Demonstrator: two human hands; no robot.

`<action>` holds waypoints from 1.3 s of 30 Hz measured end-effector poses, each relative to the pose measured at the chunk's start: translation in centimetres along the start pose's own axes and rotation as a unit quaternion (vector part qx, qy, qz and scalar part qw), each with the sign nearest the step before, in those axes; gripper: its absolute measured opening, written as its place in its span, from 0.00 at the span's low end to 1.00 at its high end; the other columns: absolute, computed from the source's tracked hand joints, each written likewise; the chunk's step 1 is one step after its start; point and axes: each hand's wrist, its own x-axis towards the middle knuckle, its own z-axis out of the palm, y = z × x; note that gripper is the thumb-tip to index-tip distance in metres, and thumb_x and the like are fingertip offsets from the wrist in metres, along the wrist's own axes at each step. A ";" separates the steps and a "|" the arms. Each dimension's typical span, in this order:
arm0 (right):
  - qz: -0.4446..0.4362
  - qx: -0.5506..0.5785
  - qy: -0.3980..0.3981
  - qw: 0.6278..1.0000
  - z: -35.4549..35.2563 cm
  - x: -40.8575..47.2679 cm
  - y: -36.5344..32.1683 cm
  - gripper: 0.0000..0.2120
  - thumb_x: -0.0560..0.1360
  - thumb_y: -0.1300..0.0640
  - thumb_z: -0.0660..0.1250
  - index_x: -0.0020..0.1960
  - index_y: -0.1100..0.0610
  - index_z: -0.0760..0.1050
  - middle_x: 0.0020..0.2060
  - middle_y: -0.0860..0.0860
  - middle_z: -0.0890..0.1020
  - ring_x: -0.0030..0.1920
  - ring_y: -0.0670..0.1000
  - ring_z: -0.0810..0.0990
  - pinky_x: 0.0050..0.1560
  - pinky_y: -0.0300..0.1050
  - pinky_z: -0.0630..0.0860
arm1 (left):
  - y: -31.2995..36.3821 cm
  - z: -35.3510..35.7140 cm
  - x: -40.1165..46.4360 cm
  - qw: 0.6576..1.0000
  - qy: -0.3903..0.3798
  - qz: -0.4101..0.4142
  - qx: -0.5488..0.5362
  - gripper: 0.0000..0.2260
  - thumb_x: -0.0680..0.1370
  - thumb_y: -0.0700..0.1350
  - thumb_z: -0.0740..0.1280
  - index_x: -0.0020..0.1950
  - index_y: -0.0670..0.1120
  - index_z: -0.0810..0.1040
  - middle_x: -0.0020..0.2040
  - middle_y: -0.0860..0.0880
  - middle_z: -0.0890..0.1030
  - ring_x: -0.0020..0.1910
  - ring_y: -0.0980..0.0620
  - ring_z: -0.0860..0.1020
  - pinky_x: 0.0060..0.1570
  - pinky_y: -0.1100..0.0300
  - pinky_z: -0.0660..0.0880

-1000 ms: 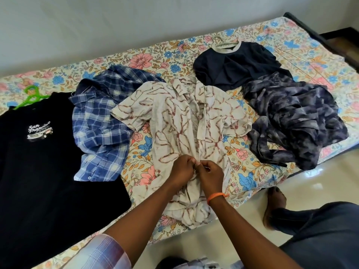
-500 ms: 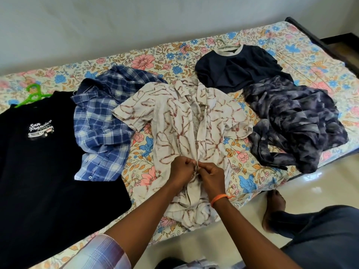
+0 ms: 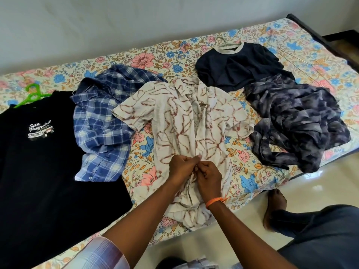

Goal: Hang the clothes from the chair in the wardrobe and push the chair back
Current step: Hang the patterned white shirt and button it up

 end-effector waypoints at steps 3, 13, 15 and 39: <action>-0.022 -0.041 0.002 0.999 0.4 -0.1 0.0 0.09 0.73 0.69 0.67 0.50 0.65 0.84 0.45 0.58 0.82 0.44 0.56 0.82 0.47 0.35 0.73 | -0.1 -0.1 0.0 1.000 -0.018 0.003 -0.015 0.13 0.71 0.50 0.78 0.30 0.45 0.82 0.27 0.48 0.81 0.29 0.54 0.79 0.32 0.61 0.76; 0.086 0.062 0.014 0.994 0.2 0.2 -0.5 0.06 0.73 0.62 0.73 0.49 0.58 0.86 0.44 0.51 0.84 0.45 0.46 0.82 0.48 0.29 0.75 | -0.5 0.3 1.0 0.998 0.001 -0.062 -0.001 0.14 0.76 0.40 0.69 0.30 0.42 0.79 0.27 0.47 0.77 0.28 0.49 0.75 0.33 0.58 0.73; 0.162 0.137 0.009 0.977 -0.1 0.7 -0.2 0.06 0.71 0.56 0.77 0.46 0.55 0.86 0.40 0.50 0.86 0.44 0.47 0.84 0.48 0.41 0.79 | -0.5 0.4 0.8 0.998 -0.006 -0.050 0.024 0.13 0.78 0.39 0.67 0.34 0.37 0.80 0.28 0.46 0.76 0.28 0.50 0.74 0.32 0.60 0.71; 0.287 0.362 -0.118 0.879 -2.9 2.3 -1.0 0.04 0.74 0.69 0.70 0.45 0.62 0.79 0.37 0.57 0.84 0.38 0.54 0.82 0.41 0.47 0.79 | -0.4 -0.4 -0.5 0.989 -0.090 -0.085 -0.078 0.10 0.83 0.44 0.63 0.45 0.41 0.76 0.32 0.44 0.71 0.29 0.50 0.68 0.30 0.58 0.66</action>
